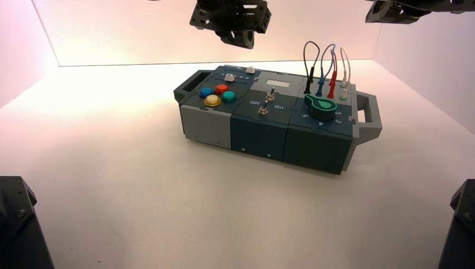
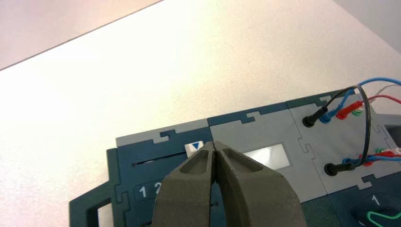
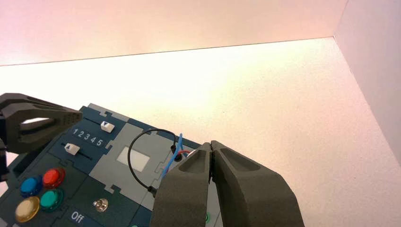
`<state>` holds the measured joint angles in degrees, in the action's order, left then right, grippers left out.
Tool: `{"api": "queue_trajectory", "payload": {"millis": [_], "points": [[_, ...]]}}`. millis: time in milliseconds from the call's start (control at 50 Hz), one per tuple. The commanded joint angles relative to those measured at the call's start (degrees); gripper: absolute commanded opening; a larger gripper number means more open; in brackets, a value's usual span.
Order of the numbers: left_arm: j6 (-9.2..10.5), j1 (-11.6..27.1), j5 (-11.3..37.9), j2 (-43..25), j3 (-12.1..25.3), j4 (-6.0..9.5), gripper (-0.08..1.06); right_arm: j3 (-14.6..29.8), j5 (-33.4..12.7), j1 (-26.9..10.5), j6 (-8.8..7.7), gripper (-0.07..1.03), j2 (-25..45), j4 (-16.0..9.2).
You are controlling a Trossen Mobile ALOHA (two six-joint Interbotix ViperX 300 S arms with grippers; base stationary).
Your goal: Move the top slider to position 2.
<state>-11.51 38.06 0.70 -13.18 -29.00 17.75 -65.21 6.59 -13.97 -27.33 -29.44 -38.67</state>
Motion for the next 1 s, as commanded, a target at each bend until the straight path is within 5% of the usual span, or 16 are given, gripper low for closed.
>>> {"api": "queue_trajectory", "payload": {"millis": [20,560,1000], "points": [[0.18,0.4,-0.4,0.3,1.5,-0.09,-0.03,0.6,0.7,0.2,-0.09,-0.02,-0.3,0.1],[-0.09,1.2,1.8,-5.5,6.8,-0.18,-0.03,0.6,1.0,0.1,-0.09,-0.02,-0.4,0.1],[-0.44,-1.1,2.3,-7.6,7.0,-0.44,-0.03,0.6,1.0,0.1,-0.09,-0.02,-0.4,0.1]]}}
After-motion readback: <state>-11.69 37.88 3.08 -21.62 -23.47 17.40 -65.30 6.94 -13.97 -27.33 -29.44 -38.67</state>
